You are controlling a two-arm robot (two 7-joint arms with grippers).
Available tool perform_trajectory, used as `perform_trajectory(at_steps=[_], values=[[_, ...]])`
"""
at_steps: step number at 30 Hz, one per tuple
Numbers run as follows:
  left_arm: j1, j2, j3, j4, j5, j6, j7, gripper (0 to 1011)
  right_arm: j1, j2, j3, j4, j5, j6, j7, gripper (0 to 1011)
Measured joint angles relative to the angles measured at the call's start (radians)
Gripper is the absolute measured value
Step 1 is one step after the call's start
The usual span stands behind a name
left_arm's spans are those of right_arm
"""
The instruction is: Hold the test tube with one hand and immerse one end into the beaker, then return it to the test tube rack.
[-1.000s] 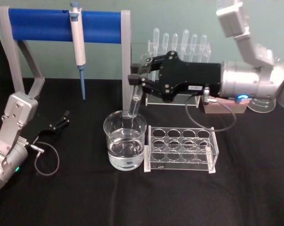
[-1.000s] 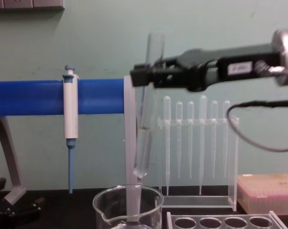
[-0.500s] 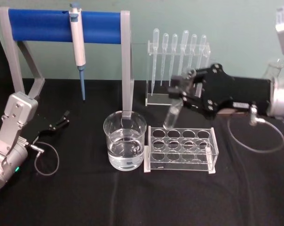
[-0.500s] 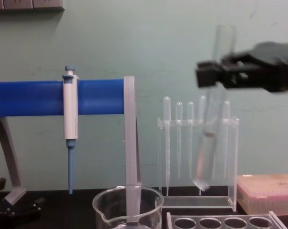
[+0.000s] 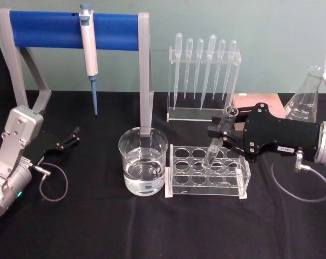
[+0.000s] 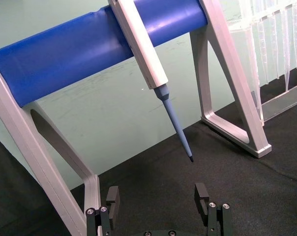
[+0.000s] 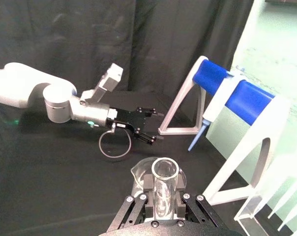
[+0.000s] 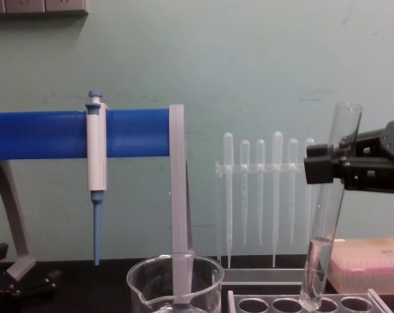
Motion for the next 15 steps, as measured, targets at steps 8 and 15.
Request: perform_trajectory(at_steps=[8, 15], values=[[0.000, 0.000, 0.000, 0.000, 0.000, 0.000, 0.000, 1000, -0.007, -0.025, 0.005, 0.031, -0.016, -0.008, 0.001, 238], [0.000, 0.000, 0.000, 0.000, 0.000, 0.000, 0.000, 1000, -0.023, -0.054, 0.013, 0.061, -0.033, -0.025, 0.000, 238]])
